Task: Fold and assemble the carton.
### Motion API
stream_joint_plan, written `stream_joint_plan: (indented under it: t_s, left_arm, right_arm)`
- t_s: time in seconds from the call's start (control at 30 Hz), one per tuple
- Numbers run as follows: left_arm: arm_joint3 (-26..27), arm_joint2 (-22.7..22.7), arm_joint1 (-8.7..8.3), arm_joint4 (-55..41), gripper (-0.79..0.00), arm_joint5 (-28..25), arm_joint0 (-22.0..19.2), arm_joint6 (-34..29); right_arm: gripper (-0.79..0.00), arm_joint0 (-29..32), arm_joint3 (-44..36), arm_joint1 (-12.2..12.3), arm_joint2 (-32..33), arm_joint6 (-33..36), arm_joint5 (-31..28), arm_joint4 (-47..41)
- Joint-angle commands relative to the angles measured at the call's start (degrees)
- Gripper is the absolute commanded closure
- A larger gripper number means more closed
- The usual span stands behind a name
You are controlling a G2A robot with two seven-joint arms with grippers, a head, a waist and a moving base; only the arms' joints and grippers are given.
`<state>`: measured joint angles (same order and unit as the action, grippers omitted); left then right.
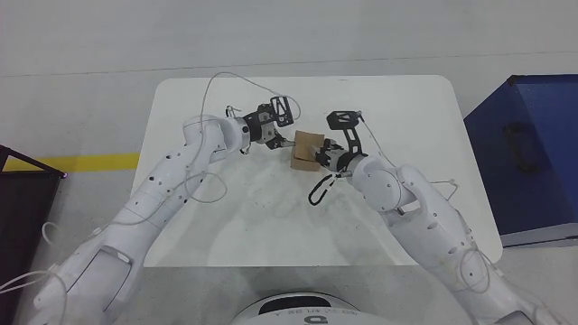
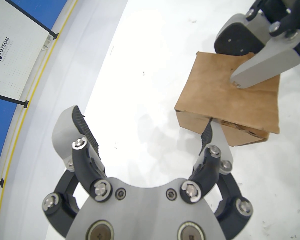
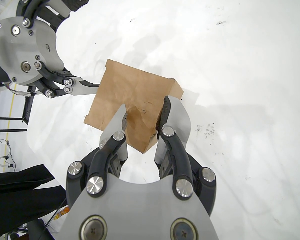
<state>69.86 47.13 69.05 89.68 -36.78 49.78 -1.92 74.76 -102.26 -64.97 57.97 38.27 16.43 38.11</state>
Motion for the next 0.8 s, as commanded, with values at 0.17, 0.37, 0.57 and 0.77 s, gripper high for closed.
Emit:
stream_joint_plan:
  t_s: [0.17, 0.37, 0.57, 0.77]
  left_arm:
    - [0.08, 0.47, 0.07, 0.01, -0.785, -0.87, -0.31, 0.62]
    - [0.24, 1.64, -0.23, -0.34, -0.785, -2.13, 0.14, -0.20]
    - [0.79, 4.07, -0.93, -1.04, -0.785, -2.92, 1.19, -2.07]
    - [1.20, 5.75, -1.39, -1.08, -0.785, -2.59, 2.03, -1.96]
  right_arm:
    - [-0.277, -0.42, 0.00, -0.26, -0.10, 0.10, -0.17, 0.68]
    - [-0.277, -0.32, -0.15, -0.41, 0.08, 0.06, -0.41, 1.12]
    - [-0.299, -0.02, -0.19, -0.61, 0.21, -0.75, -0.68, 1.19]
    - [-0.317, -0.14, 0.49, -0.87, 1.26, -2.09, -1.09, -0.60]
